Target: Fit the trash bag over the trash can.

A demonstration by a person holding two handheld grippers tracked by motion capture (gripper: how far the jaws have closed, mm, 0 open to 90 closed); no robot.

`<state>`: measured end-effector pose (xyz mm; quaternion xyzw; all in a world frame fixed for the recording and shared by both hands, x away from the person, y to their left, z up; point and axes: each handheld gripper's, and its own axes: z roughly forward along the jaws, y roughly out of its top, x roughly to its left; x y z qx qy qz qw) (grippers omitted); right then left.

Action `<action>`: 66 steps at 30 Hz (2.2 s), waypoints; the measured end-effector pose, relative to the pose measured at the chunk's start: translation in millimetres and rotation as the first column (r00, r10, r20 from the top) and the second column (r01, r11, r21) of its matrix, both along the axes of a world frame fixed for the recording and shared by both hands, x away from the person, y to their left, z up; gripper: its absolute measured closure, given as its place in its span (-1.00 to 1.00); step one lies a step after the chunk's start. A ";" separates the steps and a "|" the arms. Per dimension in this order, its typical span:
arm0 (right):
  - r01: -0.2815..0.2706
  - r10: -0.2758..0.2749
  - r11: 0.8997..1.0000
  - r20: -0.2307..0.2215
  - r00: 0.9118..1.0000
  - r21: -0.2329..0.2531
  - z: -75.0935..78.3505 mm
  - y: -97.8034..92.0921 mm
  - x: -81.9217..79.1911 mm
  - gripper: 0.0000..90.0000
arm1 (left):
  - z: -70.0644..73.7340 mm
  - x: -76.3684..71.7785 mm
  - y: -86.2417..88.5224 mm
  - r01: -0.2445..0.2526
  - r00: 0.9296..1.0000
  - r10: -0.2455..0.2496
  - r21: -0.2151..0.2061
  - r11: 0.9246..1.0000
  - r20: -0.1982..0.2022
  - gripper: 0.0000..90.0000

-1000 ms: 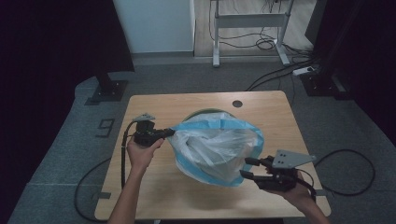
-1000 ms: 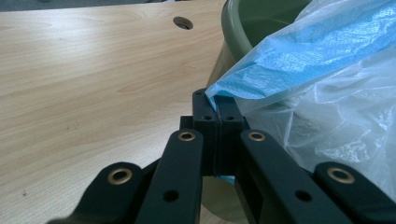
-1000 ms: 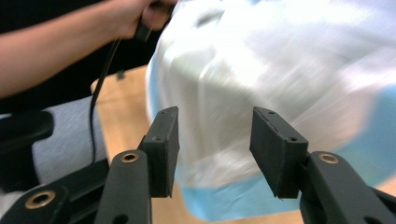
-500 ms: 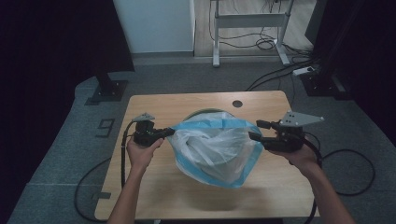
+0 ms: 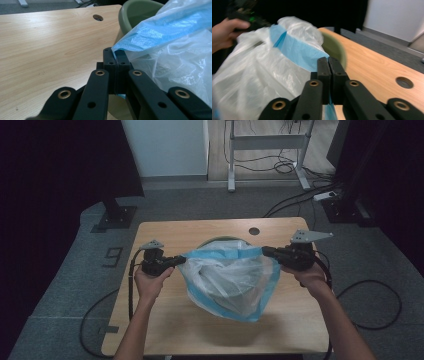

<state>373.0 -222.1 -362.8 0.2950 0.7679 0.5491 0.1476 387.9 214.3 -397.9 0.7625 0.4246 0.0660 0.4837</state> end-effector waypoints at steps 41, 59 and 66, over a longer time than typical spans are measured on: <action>0.251 -0.269 0.962 -0.218 0.938 -0.106 -82.3 22.2 71.3 0.98 | -41.4 32.7 -17.0 -0.029 0.983 0.050 0.121 0.992 -0.177 1.00; 0.346 -0.342 0.938 -0.186 0.921 -0.011 -80.1 -6.1 42.4 0.31 | -44.8 18.2 -5.3 -0.036 0.988 0.048 0.080 0.996 -0.148 0.89; 0.258 -0.250 0.966 -0.160 0.955 0.034 -61.1 -27.3 -0.5 0.10 | -43.2 16.1 -4.0 -0.040 0.989 0.049 0.070 0.997 -0.136 0.88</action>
